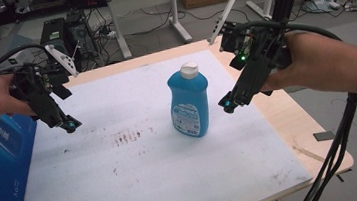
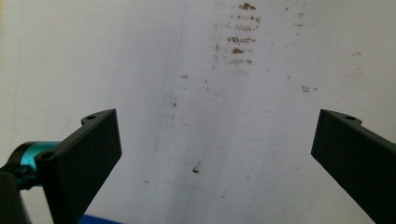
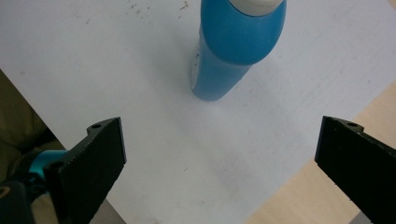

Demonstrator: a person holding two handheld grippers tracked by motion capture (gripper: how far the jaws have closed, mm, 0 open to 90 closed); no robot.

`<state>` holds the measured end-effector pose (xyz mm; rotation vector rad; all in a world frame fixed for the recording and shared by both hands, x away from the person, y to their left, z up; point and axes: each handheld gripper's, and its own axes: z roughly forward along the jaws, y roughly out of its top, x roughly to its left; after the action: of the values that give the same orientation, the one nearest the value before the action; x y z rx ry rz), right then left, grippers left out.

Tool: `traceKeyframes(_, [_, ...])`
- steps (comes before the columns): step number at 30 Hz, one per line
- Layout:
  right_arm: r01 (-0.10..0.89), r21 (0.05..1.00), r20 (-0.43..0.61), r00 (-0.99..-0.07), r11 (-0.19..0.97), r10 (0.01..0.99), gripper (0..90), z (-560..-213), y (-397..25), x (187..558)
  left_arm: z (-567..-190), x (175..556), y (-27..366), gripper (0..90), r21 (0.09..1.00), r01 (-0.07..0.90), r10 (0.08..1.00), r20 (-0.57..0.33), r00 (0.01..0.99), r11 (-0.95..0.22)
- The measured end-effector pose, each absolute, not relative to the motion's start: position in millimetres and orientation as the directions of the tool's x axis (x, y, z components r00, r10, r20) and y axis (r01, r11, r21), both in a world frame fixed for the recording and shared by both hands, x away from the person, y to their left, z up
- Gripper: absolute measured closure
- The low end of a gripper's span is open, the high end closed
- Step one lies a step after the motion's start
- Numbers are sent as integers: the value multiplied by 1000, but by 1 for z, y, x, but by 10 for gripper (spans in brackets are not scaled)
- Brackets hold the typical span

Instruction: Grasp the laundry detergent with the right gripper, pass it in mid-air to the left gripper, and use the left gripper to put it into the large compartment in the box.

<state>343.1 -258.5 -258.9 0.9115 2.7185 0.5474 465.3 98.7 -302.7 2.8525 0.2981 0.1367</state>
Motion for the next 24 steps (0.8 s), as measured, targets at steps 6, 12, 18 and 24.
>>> traceKeyframes(6, [561,447,-50,-762,696,646,10,-272,-263,346,-303,466,98,17,276,185,211,67,975,-943])
traceKeyframes(12, [572,507,-8,-746,645,666,10,-288,-266,350,-306,466,97,17,266,177,203,73,977,-948])
traceKeyframes(18, [584,554,33,-727,593,686,9,-304,-268,352,-307,465,93,16,266,156,183,78,980,-951])
traceKeyframes(24, [593,599,63,-705,538,707,9,-318,-271,353,-309,465,91,16,268,151,177,76,981,-951])
